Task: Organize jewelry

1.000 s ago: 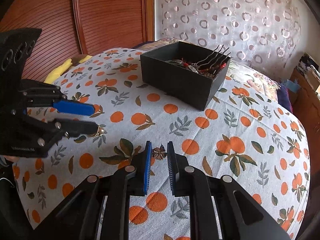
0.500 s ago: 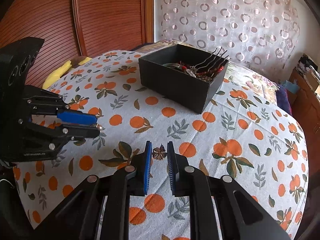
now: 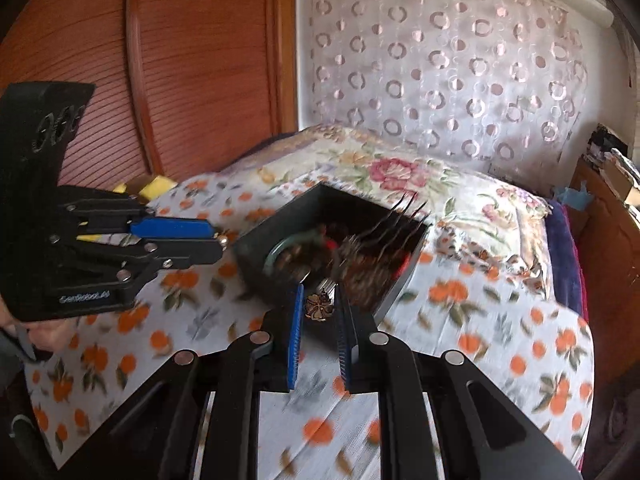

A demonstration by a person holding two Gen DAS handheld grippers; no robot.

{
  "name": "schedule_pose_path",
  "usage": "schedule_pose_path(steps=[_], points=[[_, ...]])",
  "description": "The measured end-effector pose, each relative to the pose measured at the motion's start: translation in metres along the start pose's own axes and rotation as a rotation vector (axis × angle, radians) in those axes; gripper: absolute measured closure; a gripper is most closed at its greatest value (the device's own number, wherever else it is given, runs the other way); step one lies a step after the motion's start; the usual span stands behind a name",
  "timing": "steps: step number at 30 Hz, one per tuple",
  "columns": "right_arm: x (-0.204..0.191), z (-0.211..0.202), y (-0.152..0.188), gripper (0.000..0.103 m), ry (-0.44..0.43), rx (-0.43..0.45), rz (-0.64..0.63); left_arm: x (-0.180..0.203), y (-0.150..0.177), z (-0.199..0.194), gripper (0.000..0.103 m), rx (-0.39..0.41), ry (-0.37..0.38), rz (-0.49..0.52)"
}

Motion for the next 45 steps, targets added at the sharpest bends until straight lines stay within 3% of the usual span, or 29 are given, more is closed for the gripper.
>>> schedule_pose_path(steps=[10, 13, 25, 30, 32, 34, 35, 37, 40, 45], points=[[0.015, 0.029, -0.024, 0.082, 0.022, 0.007, 0.048, -0.013, -0.026, 0.025, 0.084, 0.000, -0.020, -0.008], [0.017, 0.028, -0.024, 0.071, 0.031, 0.015, 0.053, -0.015, -0.030, 0.033, 0.084, -0.011, -0.019, -0.018], [0.028, -0.006, -0.007, 0.070, 0.061, 0.038, 0.084, -0.012, -0.043, 0.041, 0.082, -0.007, -0.036, -0.030], [0.030, -0.026, 0.002, 0.070, 0.077, 0.054, 0.103, -0.006, -0.045, 0.027, 0.056, 0.011, -0.055, -0.032], [0.030, -0.035, 0.005, 0.070, 0.083, 0.066, 0.114, -0.003, -0.043, 0.019, 0.050, 0.016, -0.064, -0.029], [0.030, -0.044, 0.009, 0.070, 0.085, 0.074, 0.125, 0.001, -0.039, 0.007, 0.034, 0.028, -0.078, -0.030], [0.030, -0.049, 0.013, 0.070, 0.092, 0.080, 0.132, 0.002, -0.037, 0.001, 0.030, 0.034, -0.083, -0.031], [0.027, -0.057, 0.018, 0.061, 0.101, 0.089, 0.139, 0.007, -0.031, -0.013, 0.019, 0.044, -0.104, -0.032], [0.020, -0.072, 0.025, 0.051, 0.108, 0.111, 0.158, 0.013, -0.021, -0.034, 0.009, 0.058, -0.129, -0.044], [0.008, -0.096, 0.034, 0.023, 0.126, 0.148, 0.179, 0.021, 0.001, -0.067, 0.008, 0.063, -0.167, -0.060]])
Point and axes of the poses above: each gripper's, at about its wrist camera, not at the fingertips, and z roughly the way its jaws point, x to its right, y to its underside, the point moved 6 cm from there along z, roughly the way its jaws point, and after that the axes turned 13 degrees about z, right-handed, at the moved point
